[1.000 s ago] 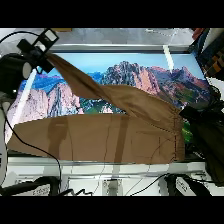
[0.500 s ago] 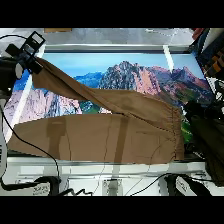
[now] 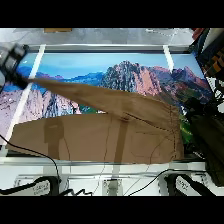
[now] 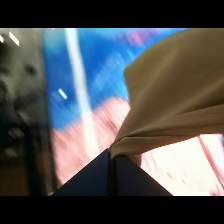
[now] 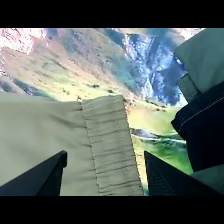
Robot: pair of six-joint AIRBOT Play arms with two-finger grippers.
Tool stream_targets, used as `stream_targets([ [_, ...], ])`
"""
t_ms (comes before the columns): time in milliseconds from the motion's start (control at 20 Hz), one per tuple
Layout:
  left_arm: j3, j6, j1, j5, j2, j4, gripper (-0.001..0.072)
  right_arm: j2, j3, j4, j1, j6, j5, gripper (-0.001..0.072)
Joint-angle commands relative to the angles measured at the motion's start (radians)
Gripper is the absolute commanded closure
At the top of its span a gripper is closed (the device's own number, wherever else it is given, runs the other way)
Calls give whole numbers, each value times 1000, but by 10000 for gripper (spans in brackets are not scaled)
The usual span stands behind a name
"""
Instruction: Fold the clothes and pants, and hang the long-sleeved shirts on hangers.
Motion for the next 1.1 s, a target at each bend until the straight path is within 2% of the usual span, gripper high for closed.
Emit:
stream_targets([
  [0,-241,232,120,-127,0,-46,694,-6,0,5,0,2,-5,180],
  [50,-290,321,137,-128,-6,-47,693,-6,0,4,0,2,-5,180],
  [100,-330,365,151,-128,-13,-46,693,-6,0,5,0,2,-5,181],
  [200,-354,364,158,-127,-32,-8,681,-6,0,5,0,2,-4,180],
  [300,-353,356,158,-65,-36,47,679,-6,0,5,0,2,-4,180],
  [350,-351,311,158,-14,-35,69,635,-6,0,5,0,2,-4,180],
  [400,-344,216,158,42,-32,89,412,-6,0,5,0,2,-4,181],
  [450,-338,109,158,101,-29,93,103,-6,0,5,0,2,-3,180],
  [500,-332,-23,162,171,-23,102,-3,-6,0,5,0,2,-3,180],
  [550,-327,-119,163,220,-15,104,-3,-6,0,5,0,2,-3,180],
  [650,-323,-230,165,307,4,103,11,-6,0,5,0,2,-3,180],
  [700,-322,-326,165,336,9,103,12,-6,0,5,0,2,-3,181],
  [800,-300,-620,166,322,-3,99,14,-7,0,6,0,2,-4,180],
  [850,-290,-702,166,299,-20,85,13,-7,0,8,0,2,-3,180],
  [950,-254,-655,165,203,-73,-16,14,-7,0,24,0,3,-4,180],
  [1050,-192,-511,165,67,-142,-172,15,-7,0,57,0,3,-4,181],
])
